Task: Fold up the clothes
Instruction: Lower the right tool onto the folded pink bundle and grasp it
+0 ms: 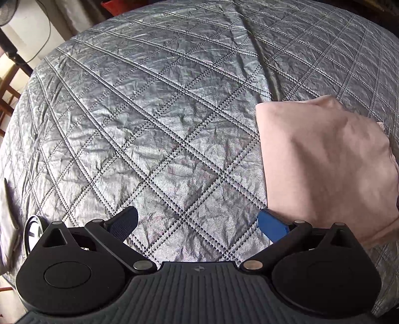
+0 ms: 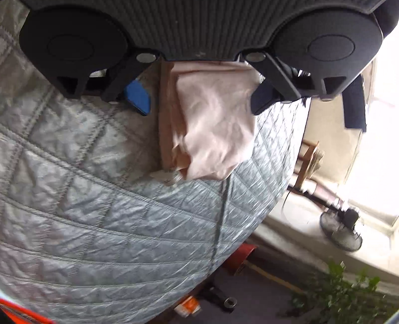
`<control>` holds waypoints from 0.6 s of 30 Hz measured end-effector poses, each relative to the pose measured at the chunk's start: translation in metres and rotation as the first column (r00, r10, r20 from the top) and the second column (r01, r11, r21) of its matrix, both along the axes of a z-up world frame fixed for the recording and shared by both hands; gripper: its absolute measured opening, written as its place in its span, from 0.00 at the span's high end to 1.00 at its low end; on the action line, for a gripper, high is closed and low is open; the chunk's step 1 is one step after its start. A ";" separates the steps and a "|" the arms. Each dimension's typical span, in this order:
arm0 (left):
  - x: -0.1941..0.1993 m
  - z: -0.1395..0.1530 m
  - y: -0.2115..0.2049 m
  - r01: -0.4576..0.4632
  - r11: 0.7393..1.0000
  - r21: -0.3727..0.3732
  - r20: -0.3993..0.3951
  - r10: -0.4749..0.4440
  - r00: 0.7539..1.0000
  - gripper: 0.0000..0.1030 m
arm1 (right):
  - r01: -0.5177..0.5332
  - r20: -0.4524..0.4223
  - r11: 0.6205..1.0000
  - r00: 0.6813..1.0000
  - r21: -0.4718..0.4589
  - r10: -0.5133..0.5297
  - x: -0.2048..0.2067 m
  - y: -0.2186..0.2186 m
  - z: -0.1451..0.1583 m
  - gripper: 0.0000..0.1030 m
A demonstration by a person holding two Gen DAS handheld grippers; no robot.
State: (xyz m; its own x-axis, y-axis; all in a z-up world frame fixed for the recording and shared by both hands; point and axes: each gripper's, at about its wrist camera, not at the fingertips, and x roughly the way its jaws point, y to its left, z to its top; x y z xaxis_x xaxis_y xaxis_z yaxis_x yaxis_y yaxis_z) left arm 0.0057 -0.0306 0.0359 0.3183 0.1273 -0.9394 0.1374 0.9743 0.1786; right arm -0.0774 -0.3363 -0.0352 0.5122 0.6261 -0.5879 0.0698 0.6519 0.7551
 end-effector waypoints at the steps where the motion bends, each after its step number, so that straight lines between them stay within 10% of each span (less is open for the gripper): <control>1: -0.001 0.000 -0.001 0.007 1.000 0.008 0.007 -0.007 1.000 0.00 | -0.021 0.005 1.000 1.000 0.006 0.021 0.002 0.003 -0.001 0.33; 8: -0.006 -0.001 -0.003 0.035 0.999 0.032 0.034 -0.036 0.999 0.00 | -0.029 0.029 0.993 0.999 0.116 0.026 0.023 0.001 -0.013 0.33; 18: -0.013 -0.004 -0.002 0.029 1.000 0.010 0.042 -0.030 0.999 0.00 | -0.183 0.025 0.983 0.983 0.031 0.182 0.066 0.023 -0.010 0.38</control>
